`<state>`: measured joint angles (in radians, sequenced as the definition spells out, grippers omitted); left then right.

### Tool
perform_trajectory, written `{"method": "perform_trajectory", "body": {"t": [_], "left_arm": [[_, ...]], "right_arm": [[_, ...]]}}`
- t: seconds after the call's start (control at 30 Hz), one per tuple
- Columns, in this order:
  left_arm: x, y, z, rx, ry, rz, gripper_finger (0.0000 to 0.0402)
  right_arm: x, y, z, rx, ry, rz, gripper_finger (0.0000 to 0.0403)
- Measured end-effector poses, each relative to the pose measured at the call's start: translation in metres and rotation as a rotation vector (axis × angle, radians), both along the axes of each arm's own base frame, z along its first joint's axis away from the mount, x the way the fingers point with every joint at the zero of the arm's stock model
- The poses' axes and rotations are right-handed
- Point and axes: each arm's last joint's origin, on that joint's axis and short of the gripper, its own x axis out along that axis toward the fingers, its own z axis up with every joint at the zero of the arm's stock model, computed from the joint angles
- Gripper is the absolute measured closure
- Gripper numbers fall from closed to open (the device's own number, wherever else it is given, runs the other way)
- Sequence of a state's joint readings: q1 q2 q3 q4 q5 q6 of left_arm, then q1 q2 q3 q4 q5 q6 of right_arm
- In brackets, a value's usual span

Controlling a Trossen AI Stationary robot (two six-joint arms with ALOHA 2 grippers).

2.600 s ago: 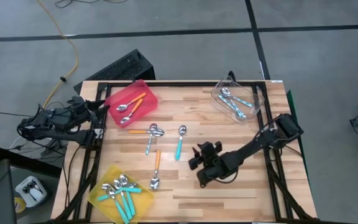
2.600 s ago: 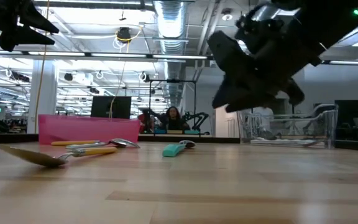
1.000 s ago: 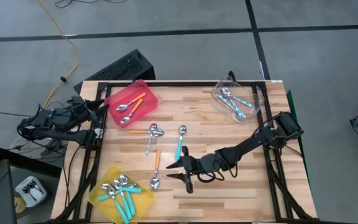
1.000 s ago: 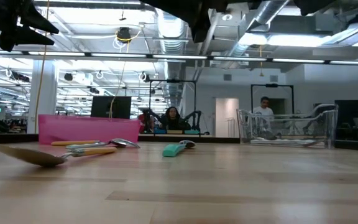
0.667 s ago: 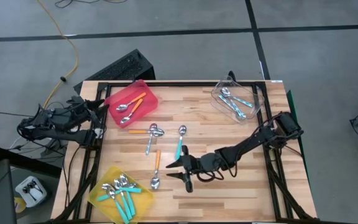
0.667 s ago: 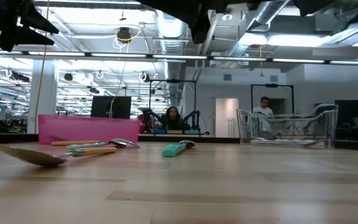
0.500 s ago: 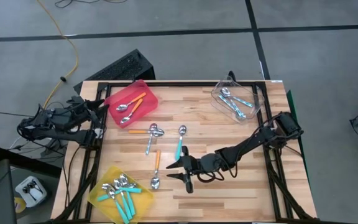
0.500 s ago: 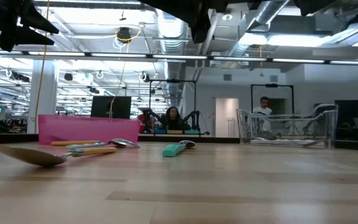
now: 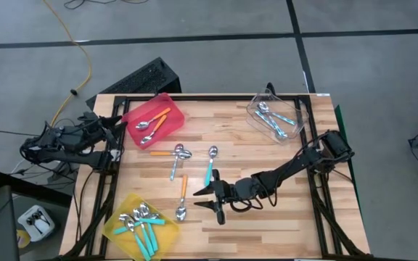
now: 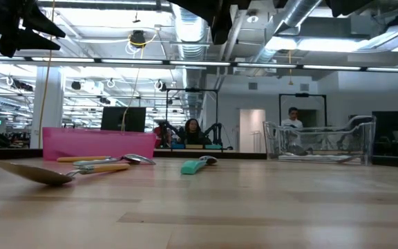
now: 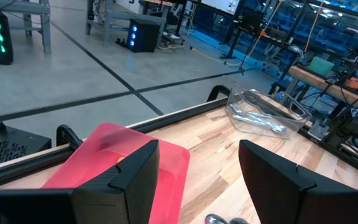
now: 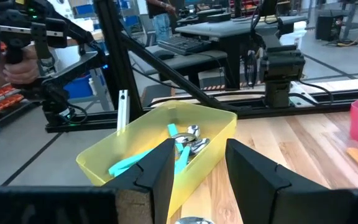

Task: Sort silverware by color (type)
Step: Put the light blue spoon into the yellow bin

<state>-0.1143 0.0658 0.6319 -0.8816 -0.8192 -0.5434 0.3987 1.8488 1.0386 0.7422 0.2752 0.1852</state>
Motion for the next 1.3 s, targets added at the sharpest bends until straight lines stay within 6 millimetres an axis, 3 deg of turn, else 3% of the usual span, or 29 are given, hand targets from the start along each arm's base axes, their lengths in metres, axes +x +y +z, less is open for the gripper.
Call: {"method": "perform_trajectory", "body": {"t": [0.33, 0.73, 0.97, 1.3], "left_arm": [[0.0, 0.0, 0.0, 0.0, 0.0, 0.0, 0.0196], [0.0, 0.0, 0.0, 0.0, 0.0, -0.001, 0.0196], [0.0, 0.0, 0.0, -0.003, 0.0, -0.01, 0.0196], [0.0, 0.0, 0.0, -0.003, 0.0, -0.01, 0.0196]], "right_arm": [[0.001, 0.0, -0.004, 0.018, 0.026, 0.03, 0.0235], [-0.001, -0.012, -0.021, -0.011, 0.172, -0.265, 0.0235], [-0.005, -0.022, -0.031, 0.034, 0.224, -0.541, 0.0235], [-0.014, -0.029, -0.043, 0.052, 0.277, -0.742, 0.0235]]}}
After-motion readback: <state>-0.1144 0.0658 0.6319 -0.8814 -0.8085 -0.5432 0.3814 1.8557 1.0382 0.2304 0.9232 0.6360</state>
